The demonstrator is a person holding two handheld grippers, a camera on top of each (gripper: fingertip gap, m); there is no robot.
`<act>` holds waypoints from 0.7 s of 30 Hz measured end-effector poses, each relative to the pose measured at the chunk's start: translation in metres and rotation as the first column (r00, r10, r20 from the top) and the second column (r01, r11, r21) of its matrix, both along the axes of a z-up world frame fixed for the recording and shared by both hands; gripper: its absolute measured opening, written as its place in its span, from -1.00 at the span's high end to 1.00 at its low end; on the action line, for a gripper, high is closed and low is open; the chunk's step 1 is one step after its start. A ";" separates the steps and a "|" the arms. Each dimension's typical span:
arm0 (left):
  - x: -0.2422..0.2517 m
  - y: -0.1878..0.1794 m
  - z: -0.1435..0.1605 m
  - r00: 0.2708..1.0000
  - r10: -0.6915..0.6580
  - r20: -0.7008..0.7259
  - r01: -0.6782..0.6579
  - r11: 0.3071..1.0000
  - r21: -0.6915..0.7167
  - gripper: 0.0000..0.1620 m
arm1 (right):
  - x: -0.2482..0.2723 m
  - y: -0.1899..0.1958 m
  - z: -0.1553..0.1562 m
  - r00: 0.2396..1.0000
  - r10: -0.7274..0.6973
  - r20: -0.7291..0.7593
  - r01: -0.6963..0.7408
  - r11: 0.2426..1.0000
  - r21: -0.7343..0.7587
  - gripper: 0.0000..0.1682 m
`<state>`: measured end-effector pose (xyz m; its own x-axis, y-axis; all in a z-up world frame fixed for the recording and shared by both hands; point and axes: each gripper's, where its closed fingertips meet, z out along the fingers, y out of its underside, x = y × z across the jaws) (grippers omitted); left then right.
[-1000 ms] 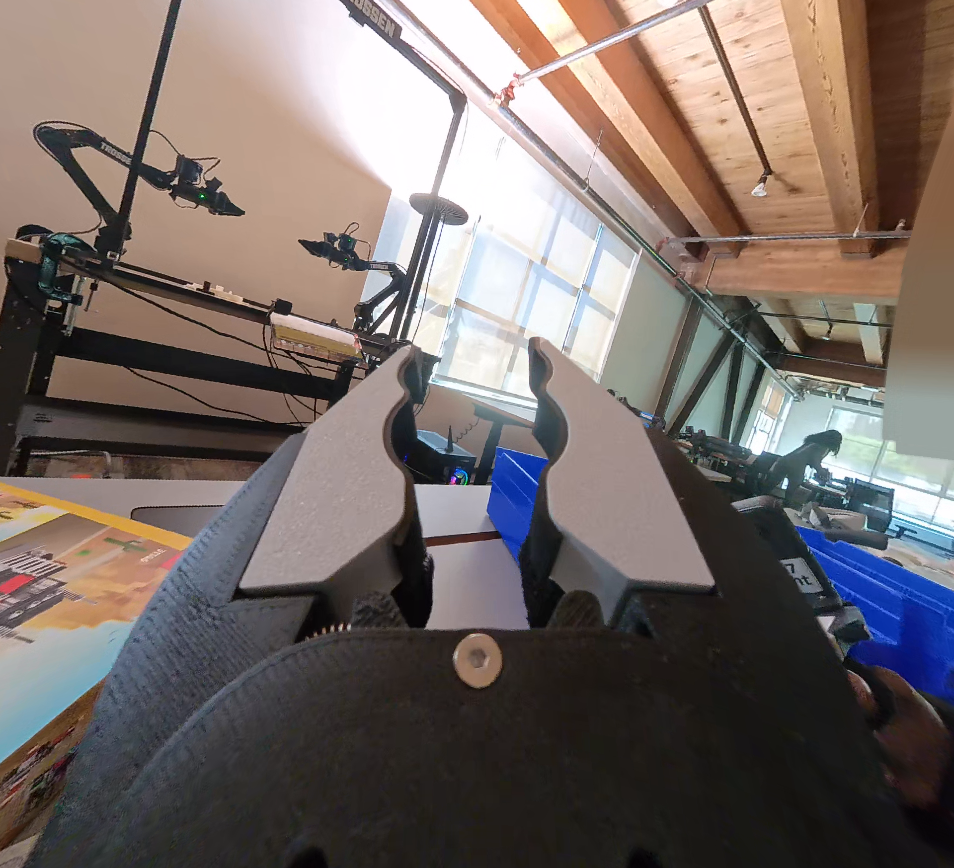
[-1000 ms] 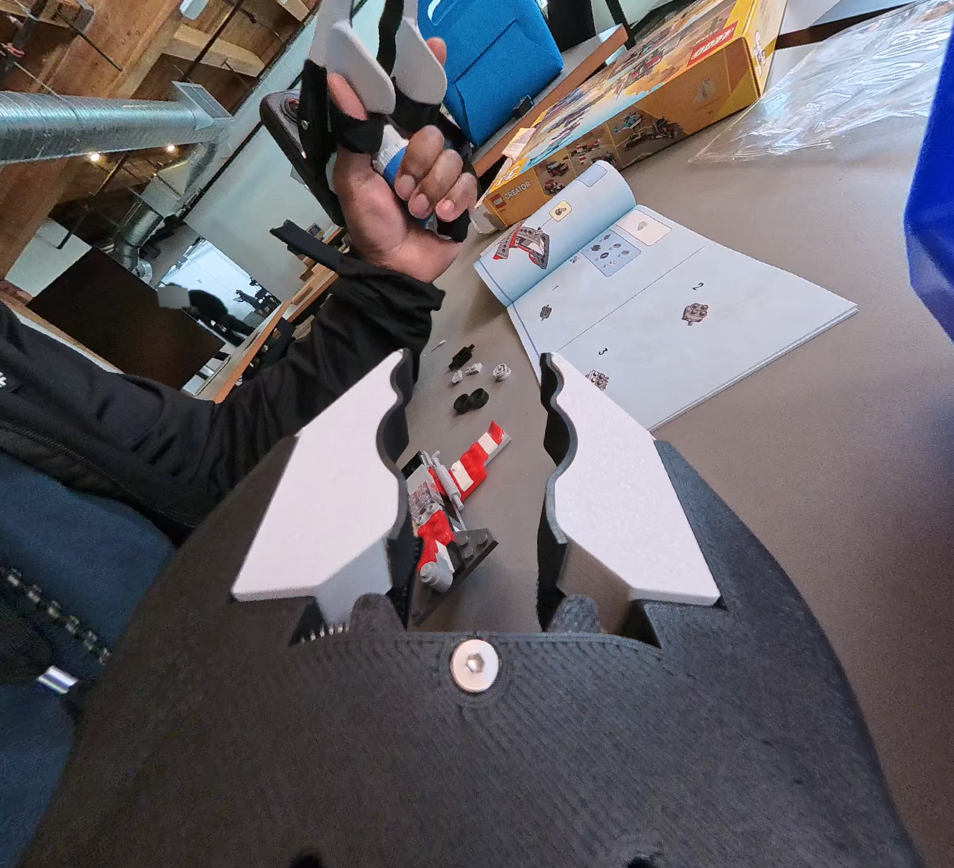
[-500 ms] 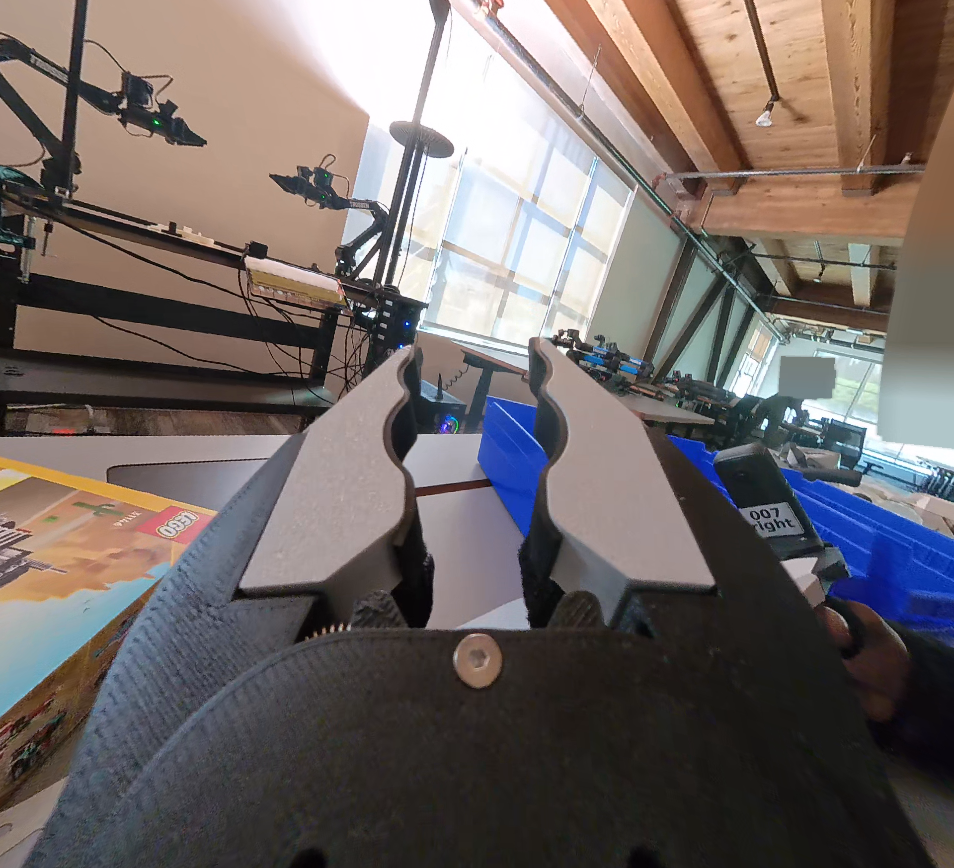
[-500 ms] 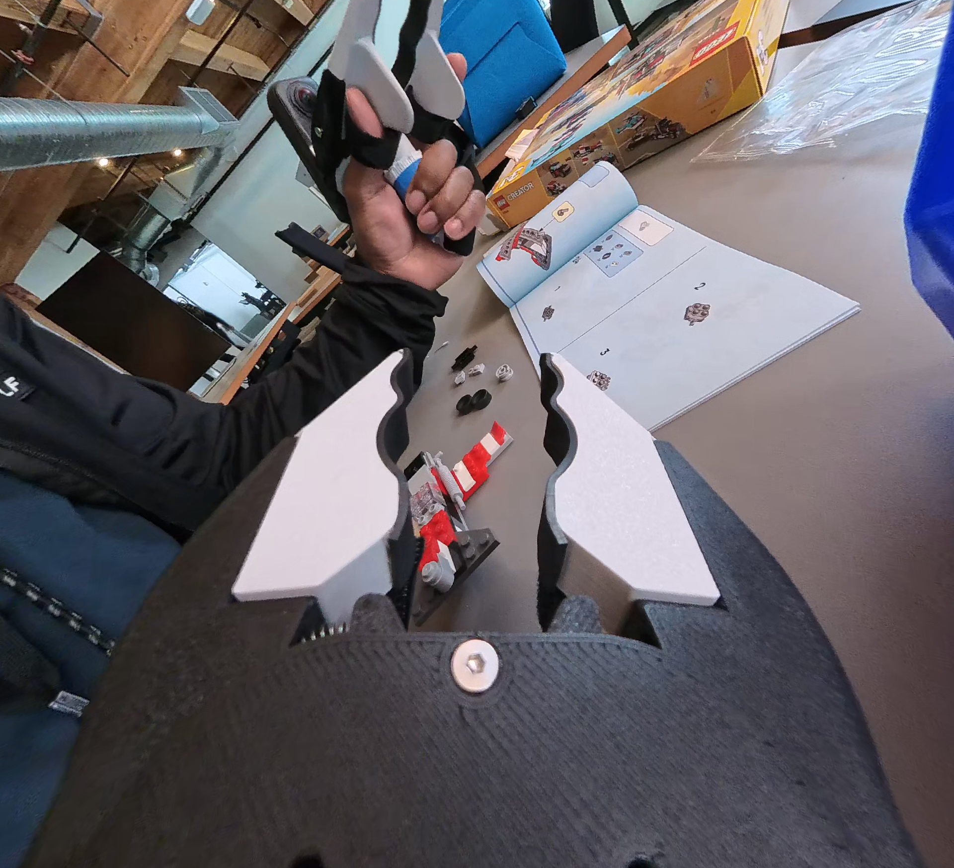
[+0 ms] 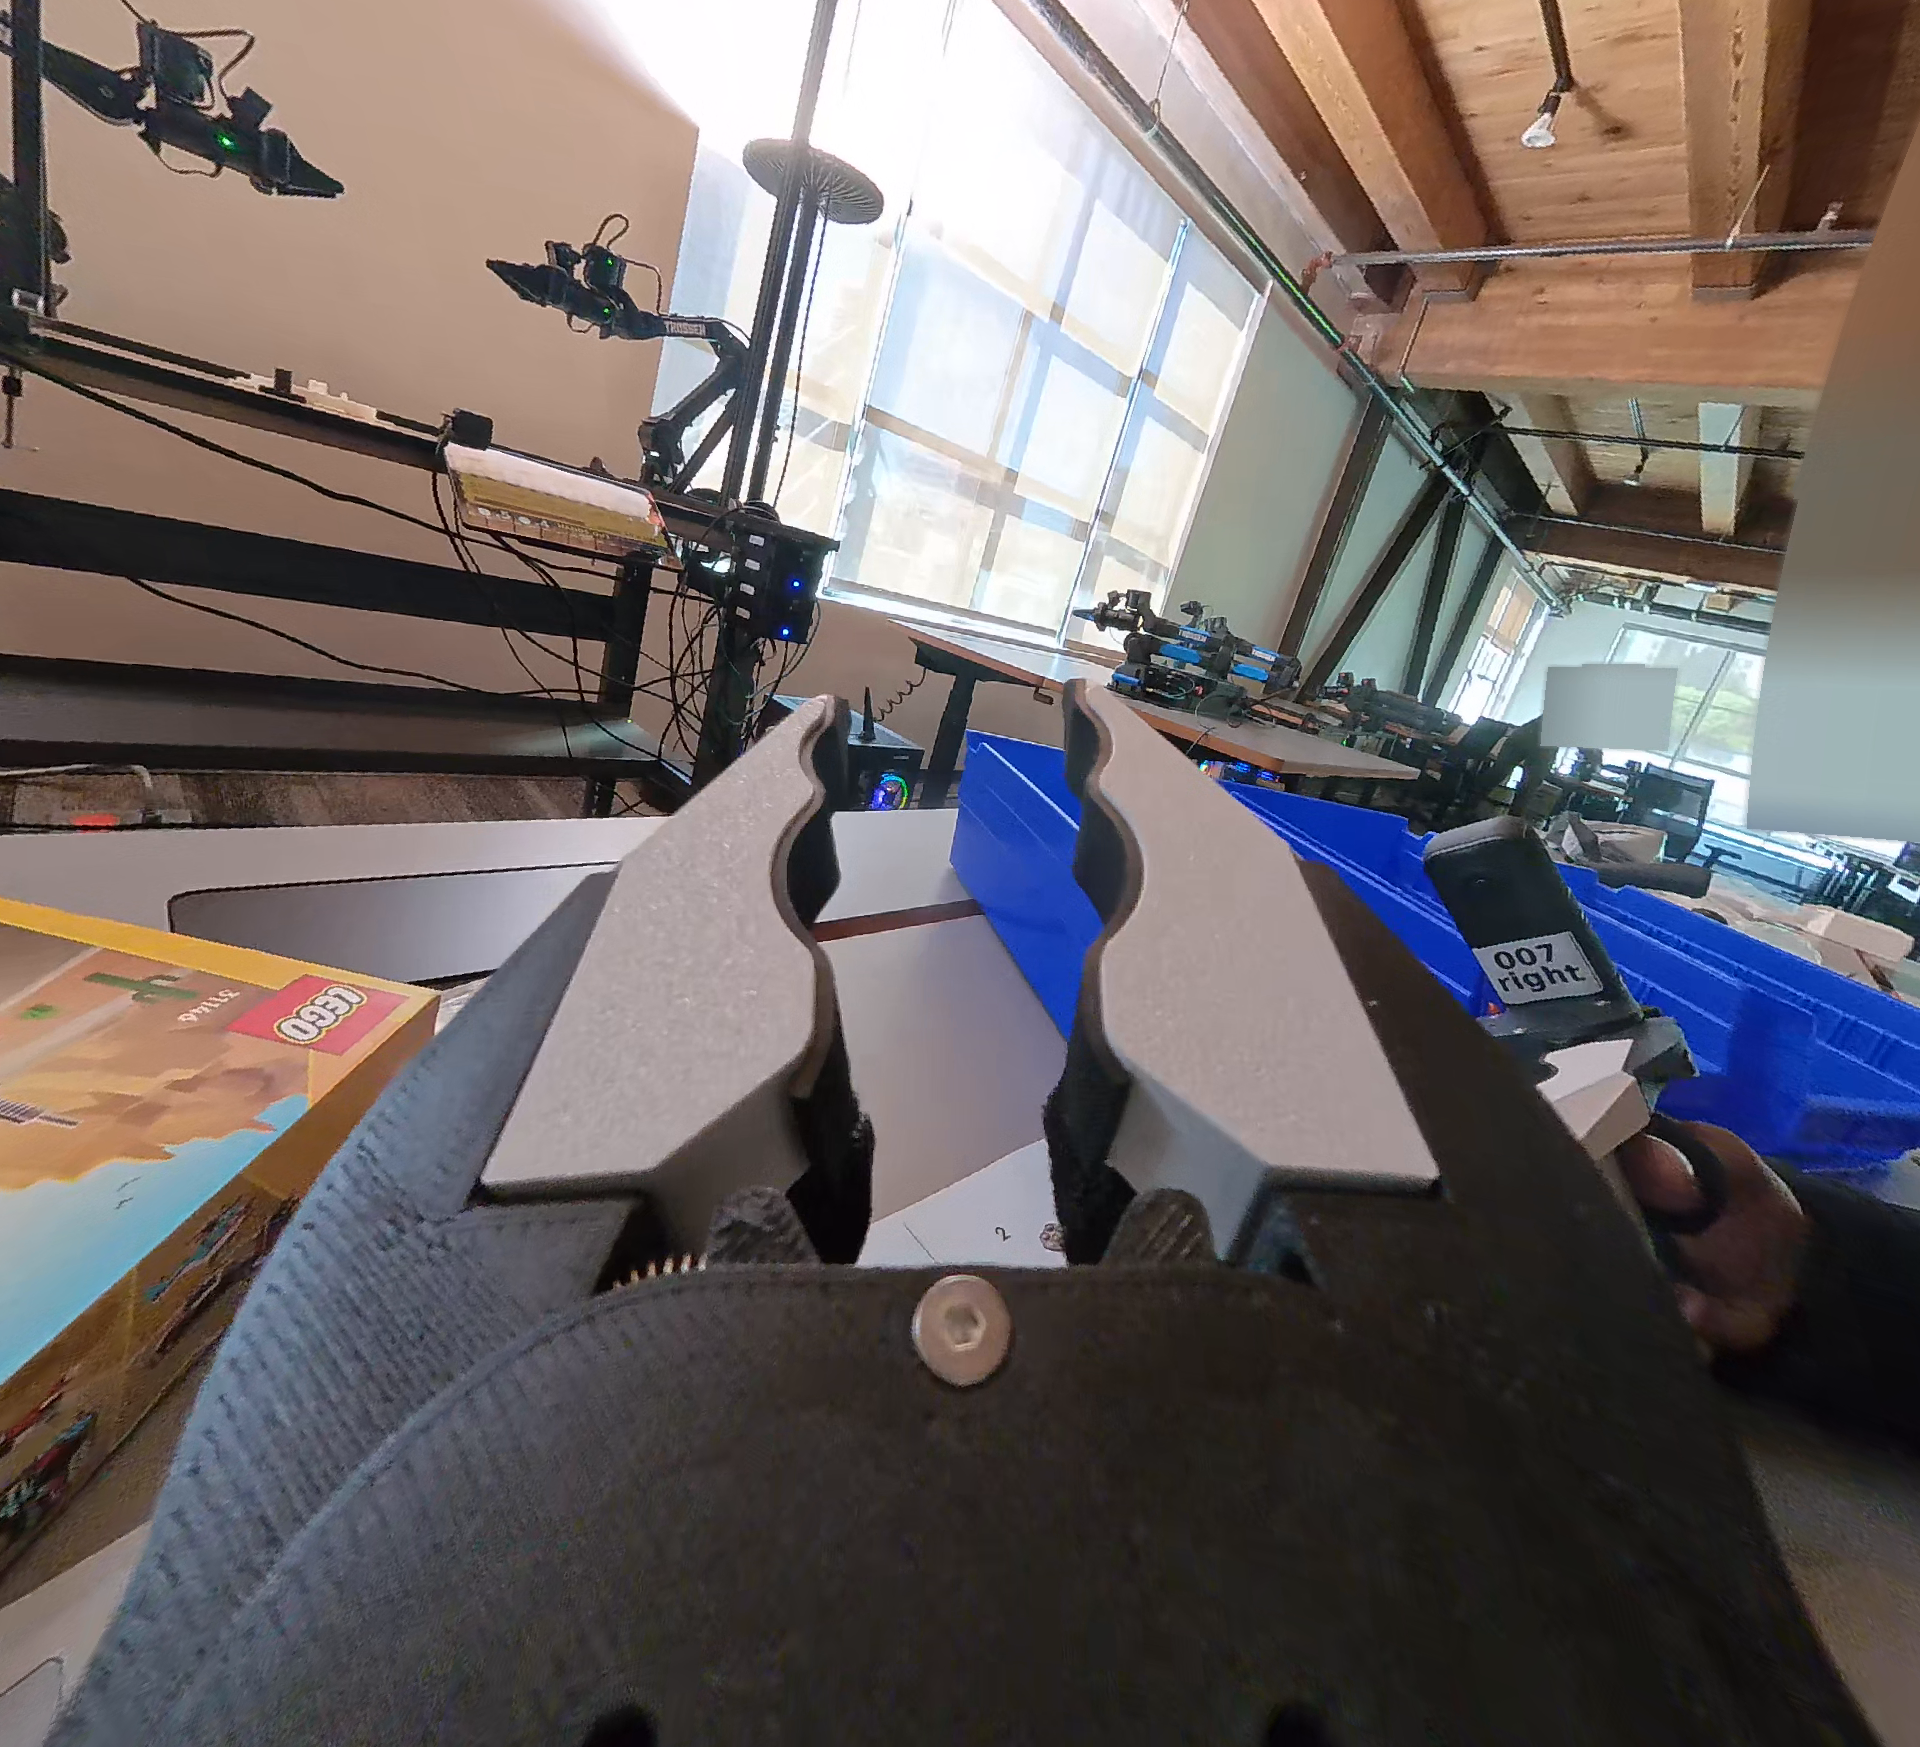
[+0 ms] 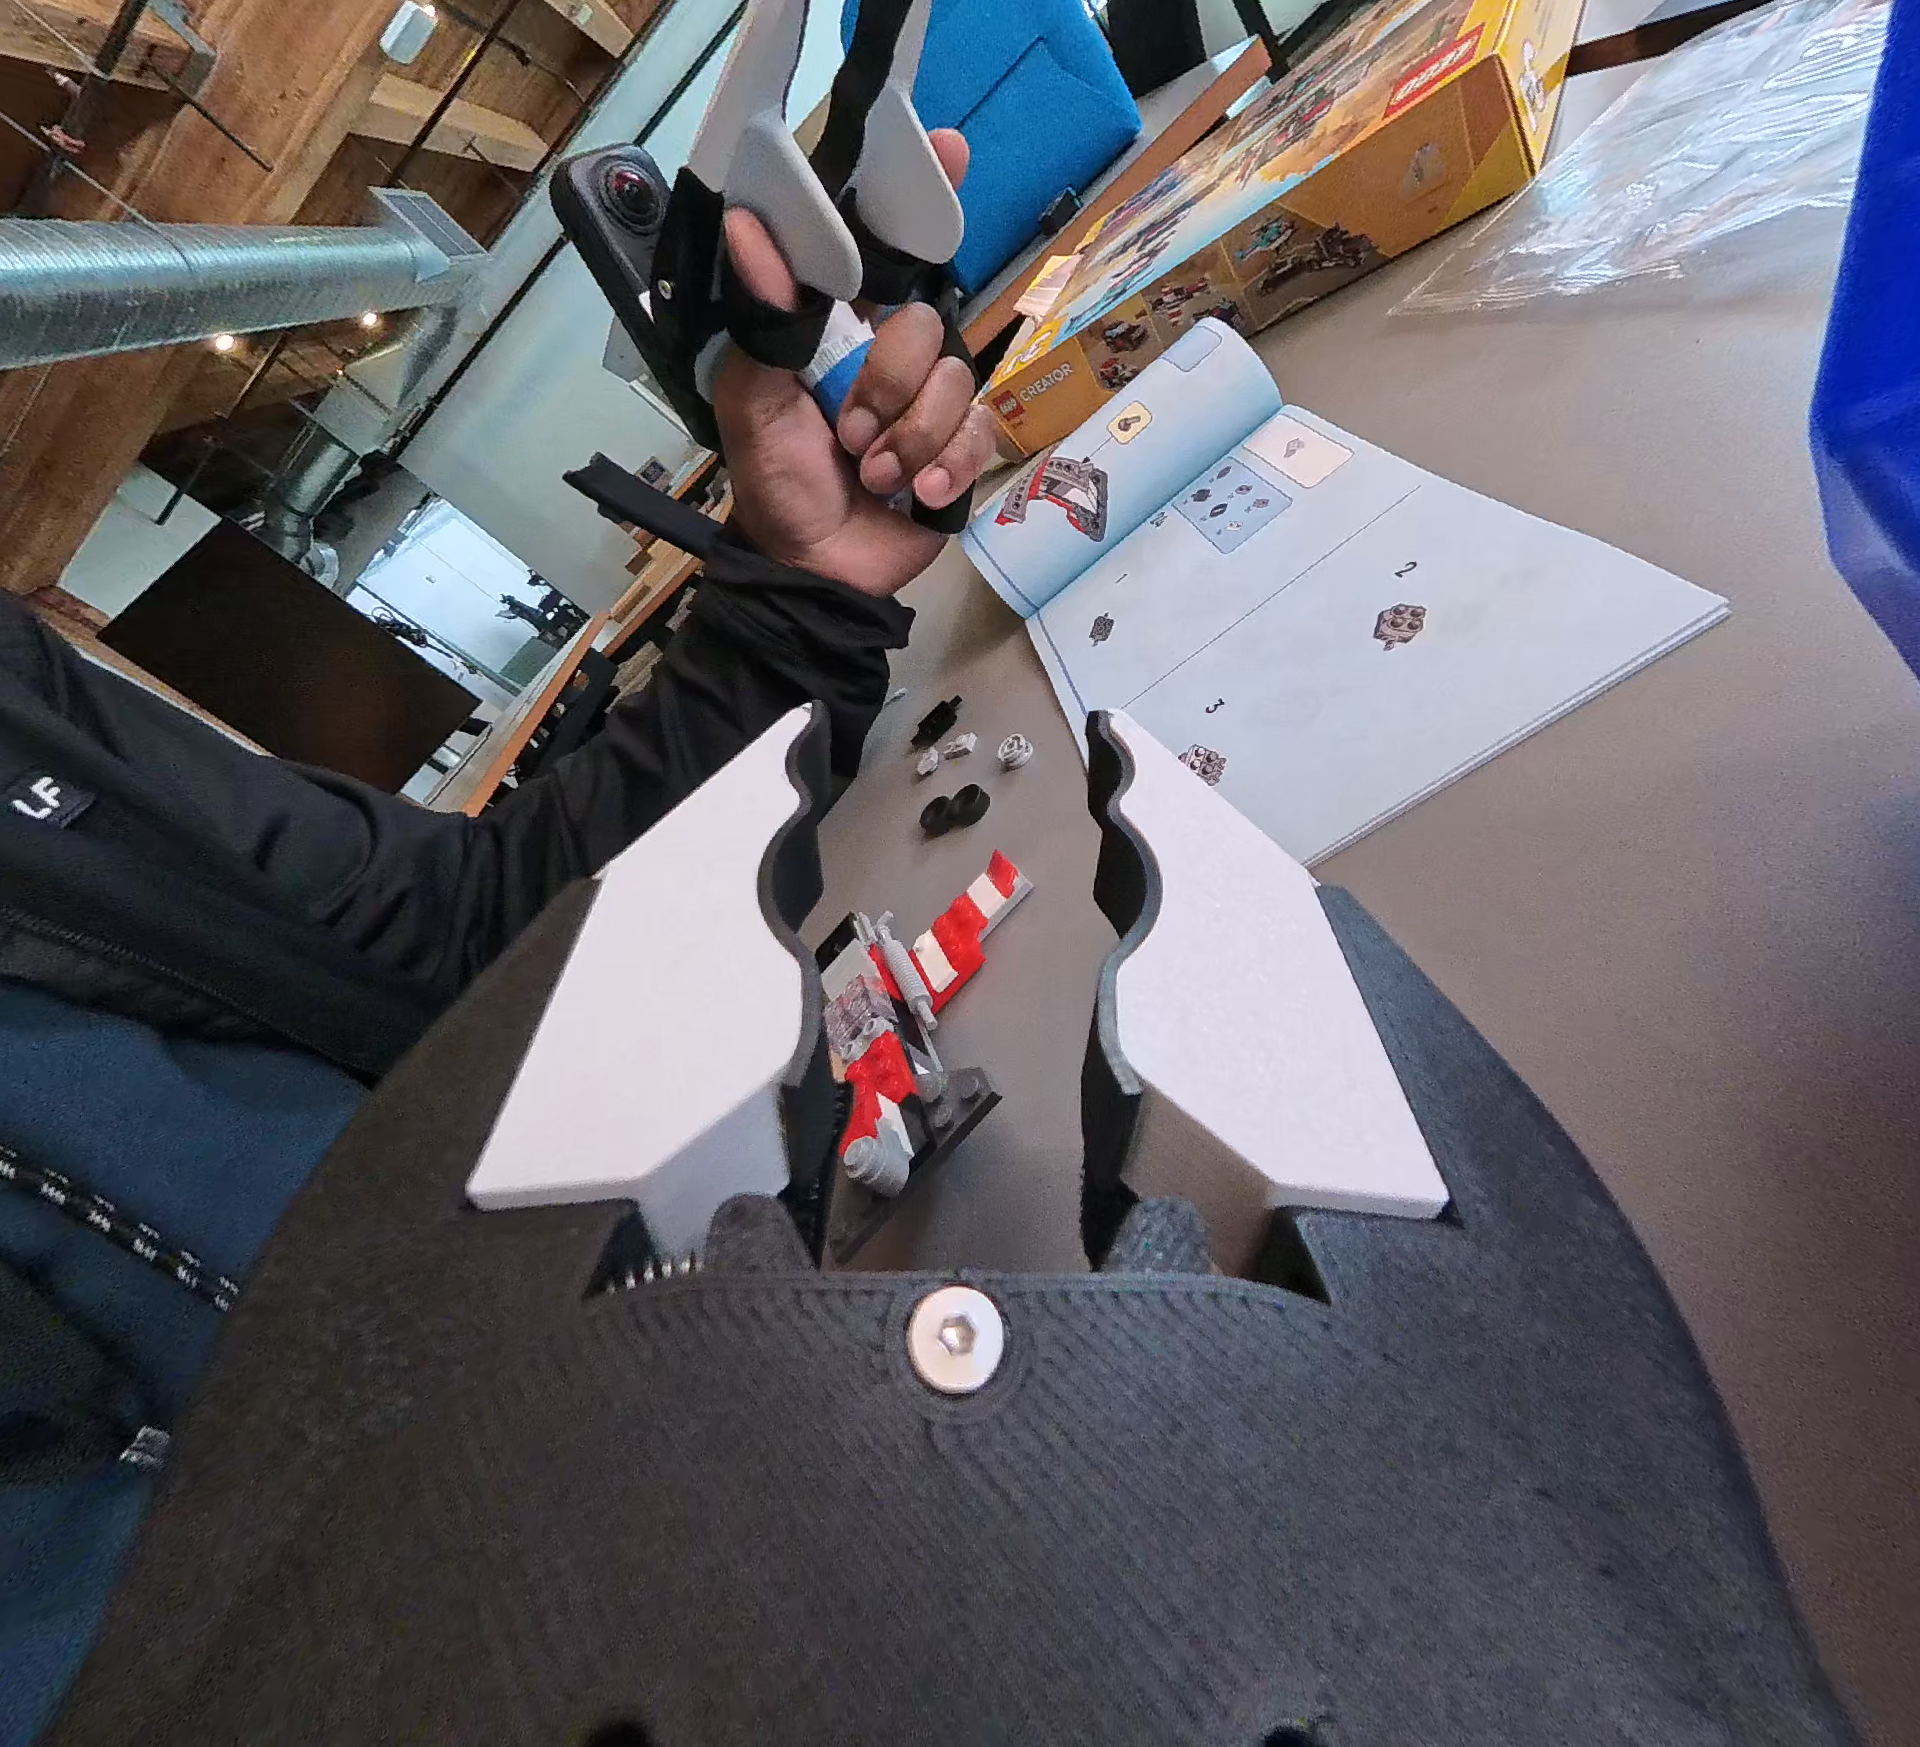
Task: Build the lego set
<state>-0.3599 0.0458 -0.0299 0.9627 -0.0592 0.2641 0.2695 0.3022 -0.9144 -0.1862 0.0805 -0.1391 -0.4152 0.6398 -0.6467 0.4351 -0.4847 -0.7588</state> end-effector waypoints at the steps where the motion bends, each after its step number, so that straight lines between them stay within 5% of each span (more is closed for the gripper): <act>1: 0.000 0.000 0.000 1.000 -0.003 0.001 0.003 1.000 0.001 0.47 | 0.000 0.000 0.000 1.000 -0.001 0.002 0.001 1.000 -0.001 0.42; 21: -0.001 -0.004 0.002 1.000 -0.001 0.004 0.001 1.000 0.006 0.48 | -0.002 0.001 -0.002 1.000 -0.008 0.019 0.008 1.000 -0.002 0.41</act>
<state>-0.3607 0.0418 -0.0274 0.9617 -0.0618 0.2671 0.2730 0.3078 -0.9115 -0.1887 0.0815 -0.1416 -0.3973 0.6421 -0.6557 0.4458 -0.4895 -0.7494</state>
